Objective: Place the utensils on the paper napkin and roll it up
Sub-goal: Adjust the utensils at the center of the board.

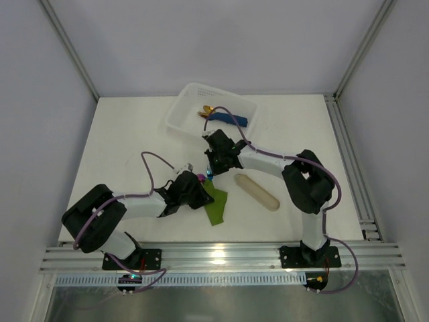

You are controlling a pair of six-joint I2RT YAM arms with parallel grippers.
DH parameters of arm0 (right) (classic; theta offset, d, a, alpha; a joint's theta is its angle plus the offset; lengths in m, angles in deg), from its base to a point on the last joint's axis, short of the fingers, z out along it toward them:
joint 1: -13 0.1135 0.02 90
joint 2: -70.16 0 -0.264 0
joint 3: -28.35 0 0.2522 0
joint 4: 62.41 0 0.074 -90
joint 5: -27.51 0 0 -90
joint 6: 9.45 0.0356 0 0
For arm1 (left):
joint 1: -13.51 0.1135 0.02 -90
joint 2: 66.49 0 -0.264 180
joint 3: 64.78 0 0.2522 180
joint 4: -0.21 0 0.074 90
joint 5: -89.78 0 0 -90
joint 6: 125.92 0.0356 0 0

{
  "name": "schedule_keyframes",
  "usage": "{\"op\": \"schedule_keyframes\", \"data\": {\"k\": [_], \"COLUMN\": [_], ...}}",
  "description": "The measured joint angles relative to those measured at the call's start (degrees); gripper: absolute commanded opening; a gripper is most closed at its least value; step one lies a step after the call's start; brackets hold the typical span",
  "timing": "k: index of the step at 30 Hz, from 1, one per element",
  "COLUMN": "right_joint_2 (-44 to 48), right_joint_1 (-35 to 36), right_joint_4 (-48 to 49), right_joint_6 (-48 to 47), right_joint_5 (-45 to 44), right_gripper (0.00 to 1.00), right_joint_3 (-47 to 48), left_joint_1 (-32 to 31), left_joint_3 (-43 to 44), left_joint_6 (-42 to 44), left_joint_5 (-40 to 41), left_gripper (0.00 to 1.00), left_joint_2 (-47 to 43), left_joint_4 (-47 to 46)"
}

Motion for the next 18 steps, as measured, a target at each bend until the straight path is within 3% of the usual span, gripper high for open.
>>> {"op": "schedule_keyframes", "data": {"k": [7,18], "right_joint_2": [-4.1,-6.3], "right_joint_1": [-0.3,-0.3], "right_joint_4": [-4.4,-2.8], "right_joint_6": [-3.0,-3.1], "right_joint_5": [-5.9,-4.5], "right_gripper": [0.04,0.04], "right_joint_3": [1.7,2.8], "left_joint_1": [0.0,-0.2], "left_joint_3": [0.7,0.8], "left_joint_6": [0.3,0.3], "left_joint_5": [0.0,0.0], "left_gripper": [0.00,0.00], "left_joint_2": [0.3,0.4], "left_joint_4": [0.8,0.8]}}
